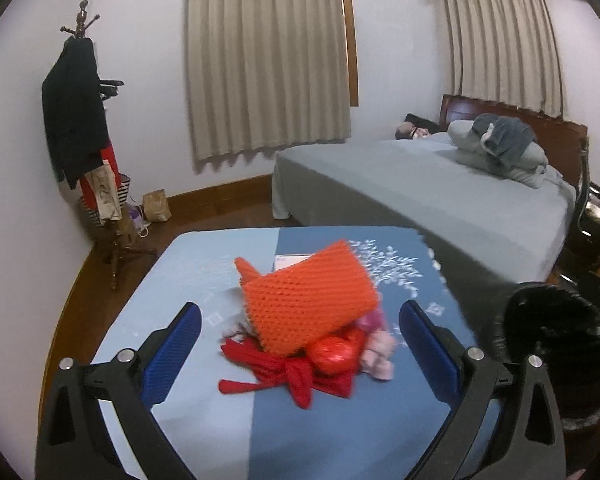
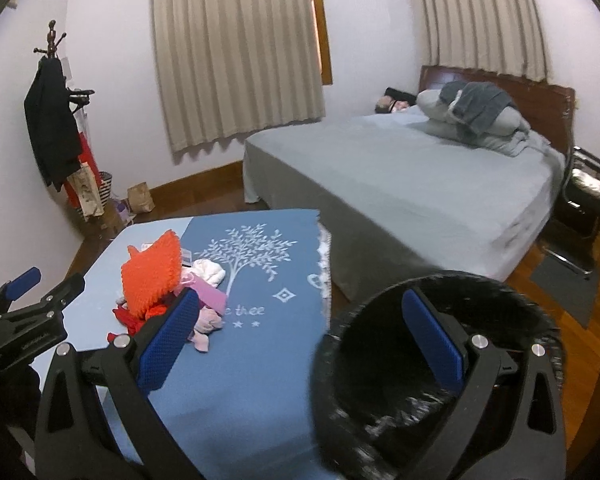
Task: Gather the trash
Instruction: 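Reach the left tool to the orange mesh net and close on it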
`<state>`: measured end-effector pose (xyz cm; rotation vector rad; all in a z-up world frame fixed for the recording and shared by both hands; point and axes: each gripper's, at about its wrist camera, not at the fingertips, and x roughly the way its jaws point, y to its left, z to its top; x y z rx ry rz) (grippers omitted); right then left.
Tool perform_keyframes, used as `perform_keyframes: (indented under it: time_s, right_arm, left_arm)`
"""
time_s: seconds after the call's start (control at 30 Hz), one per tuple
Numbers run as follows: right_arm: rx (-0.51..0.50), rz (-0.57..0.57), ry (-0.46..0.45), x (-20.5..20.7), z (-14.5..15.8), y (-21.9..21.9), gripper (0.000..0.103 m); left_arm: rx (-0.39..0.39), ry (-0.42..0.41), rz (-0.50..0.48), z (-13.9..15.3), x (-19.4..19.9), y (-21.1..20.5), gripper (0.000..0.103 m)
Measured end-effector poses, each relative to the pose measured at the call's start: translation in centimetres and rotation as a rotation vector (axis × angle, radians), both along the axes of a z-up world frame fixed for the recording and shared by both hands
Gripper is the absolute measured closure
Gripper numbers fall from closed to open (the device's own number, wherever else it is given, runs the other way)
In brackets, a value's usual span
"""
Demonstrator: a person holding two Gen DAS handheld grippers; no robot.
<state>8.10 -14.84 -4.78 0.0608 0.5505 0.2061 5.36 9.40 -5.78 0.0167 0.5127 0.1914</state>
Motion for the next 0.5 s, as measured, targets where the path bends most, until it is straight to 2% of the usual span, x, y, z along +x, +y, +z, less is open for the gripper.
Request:
perform_keyframes:
  time_s: [0.27, 0.5]
  right_arm:
    - [-0.058, 0.037, 0.036, 5.0, -2.1, 4.1, 0.005]
    - [-0.098, 0.04, 0.063, 8.3, -3.5, 5.8, 0.005]
  left_arm:
    - [-0.019, 0.062, -0.014, -3.2, 4.2, 0.5, 0.011]
    - [-0.064, 0.101, -0.043, -5.4, 8.7, 1.9, 0.014]
